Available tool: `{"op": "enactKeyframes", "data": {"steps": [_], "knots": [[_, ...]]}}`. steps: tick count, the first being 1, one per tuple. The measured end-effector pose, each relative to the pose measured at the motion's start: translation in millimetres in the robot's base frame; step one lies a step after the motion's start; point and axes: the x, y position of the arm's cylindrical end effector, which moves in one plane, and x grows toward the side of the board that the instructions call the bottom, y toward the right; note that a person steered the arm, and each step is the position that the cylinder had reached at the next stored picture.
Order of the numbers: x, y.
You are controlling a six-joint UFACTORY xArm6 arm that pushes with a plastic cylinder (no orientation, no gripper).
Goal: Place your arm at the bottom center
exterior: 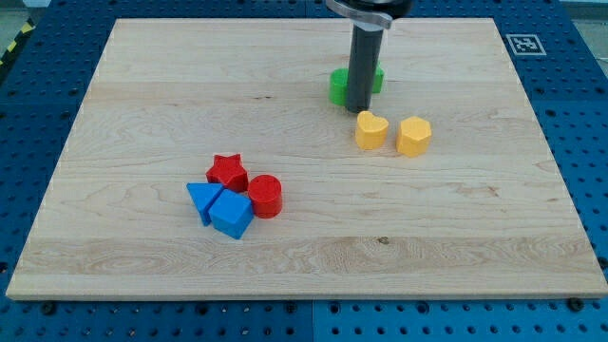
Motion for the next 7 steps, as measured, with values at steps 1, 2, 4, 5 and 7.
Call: {"op": "enactKeyframes", "data": {"steps": [1, 2, 4, 5, 7], "knots": [[-17.1, -1.2], [-17.1, -15.0], [14.4, -79.9], [63.6, -73.8], [156.5, -40.5]]}}
